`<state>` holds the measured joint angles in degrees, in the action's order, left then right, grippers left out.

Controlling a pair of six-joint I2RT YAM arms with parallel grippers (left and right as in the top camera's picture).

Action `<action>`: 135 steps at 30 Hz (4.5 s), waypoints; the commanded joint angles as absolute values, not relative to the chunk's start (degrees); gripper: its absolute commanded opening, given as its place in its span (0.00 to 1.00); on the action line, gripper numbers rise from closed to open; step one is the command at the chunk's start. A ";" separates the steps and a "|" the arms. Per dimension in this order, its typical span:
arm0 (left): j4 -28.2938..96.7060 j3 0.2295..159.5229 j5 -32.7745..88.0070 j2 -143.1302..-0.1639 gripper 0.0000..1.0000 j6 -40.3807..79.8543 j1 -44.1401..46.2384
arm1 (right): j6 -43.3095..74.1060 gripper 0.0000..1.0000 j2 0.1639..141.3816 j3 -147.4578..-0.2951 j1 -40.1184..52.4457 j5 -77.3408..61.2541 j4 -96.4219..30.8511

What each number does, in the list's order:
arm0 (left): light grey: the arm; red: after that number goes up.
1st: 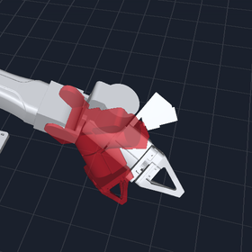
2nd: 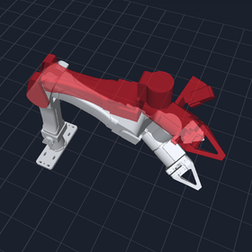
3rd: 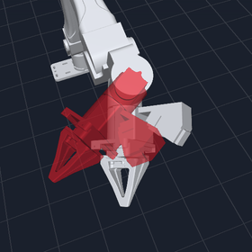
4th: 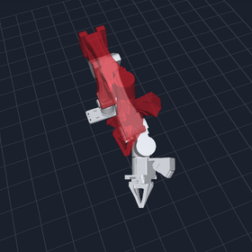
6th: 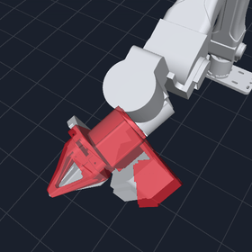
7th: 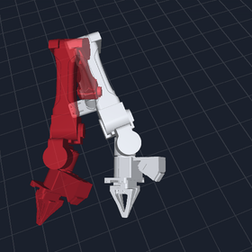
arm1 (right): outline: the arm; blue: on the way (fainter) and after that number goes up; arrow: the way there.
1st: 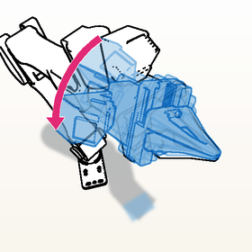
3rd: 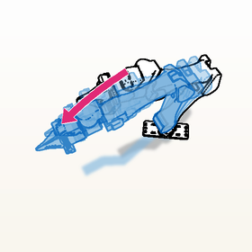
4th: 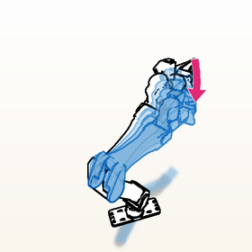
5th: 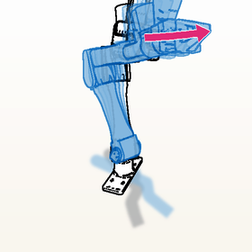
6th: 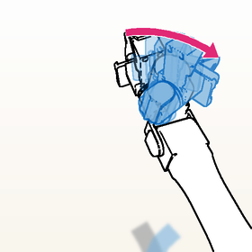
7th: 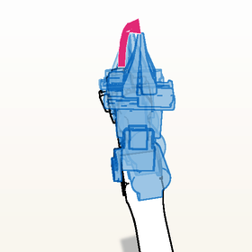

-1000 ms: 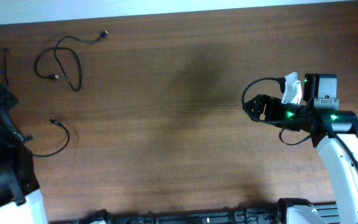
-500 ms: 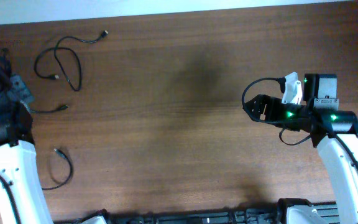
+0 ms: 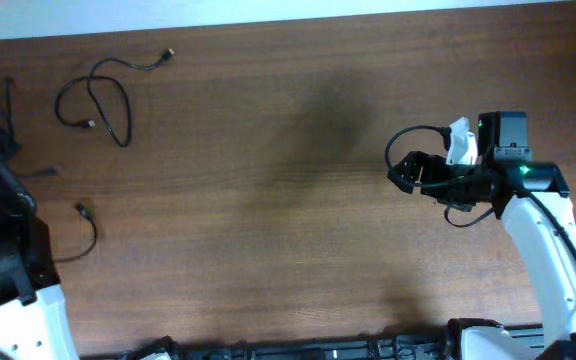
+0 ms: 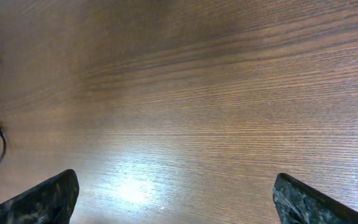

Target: Untangle cables

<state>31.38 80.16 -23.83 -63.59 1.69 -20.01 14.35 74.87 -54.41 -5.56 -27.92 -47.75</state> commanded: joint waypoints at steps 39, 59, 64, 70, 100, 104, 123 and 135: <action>7.11 78.85 -6.44 -116.99 0.61 11.88 -3.90 | 13.96 0.99 75.40 -54.08 -5.15 -27.38 -36.77; 19.59 87.90 -11.99 -121.58 0.17 17.52 -6.81 | 13.98 0.99 75.40 -54.08 -5.15 -27.42 -37.50; 6.11 91.83 -12.19 -120.70 0.00 19.05 -9.17 | 13.96 0.99 75.40 -54.08 -5.15 -27.81 -37.78; 11.90 97.60 -23.07 -119.87 0.00 46.15 -18.06 | 13.96 0.99 75.40 -54.08 -5.15 -27.79 -38.37; 17.74 97.56 -29.87 -117.30 0.99 57.76 -9.43 | 13.93 0.99 75.40 -54.08 -5.15 -26.28 -38.22; 17.74 97.56 -13.45 -106.89 0.99 38.37 -8.14 | 13.93 0.99 75.40 -54.08 -5.17 -26.28 -38.33; 66.94 97.54 -6.22 -63.18 0.99 15.55 0.01 | 13.93 0.99 75.40 -54.08 -5.26 -26.28 -38.33; 96.71 97.17 -6.20 -42.78 0.98 15.55 -0.84 | 13.93 0.99 75.40 -54.08 -5.26 -26.28 -38.33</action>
<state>96.42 97.17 -6.35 -46.68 16.19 -0.12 14.37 75.50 -54.39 -5.56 -26.83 -38.52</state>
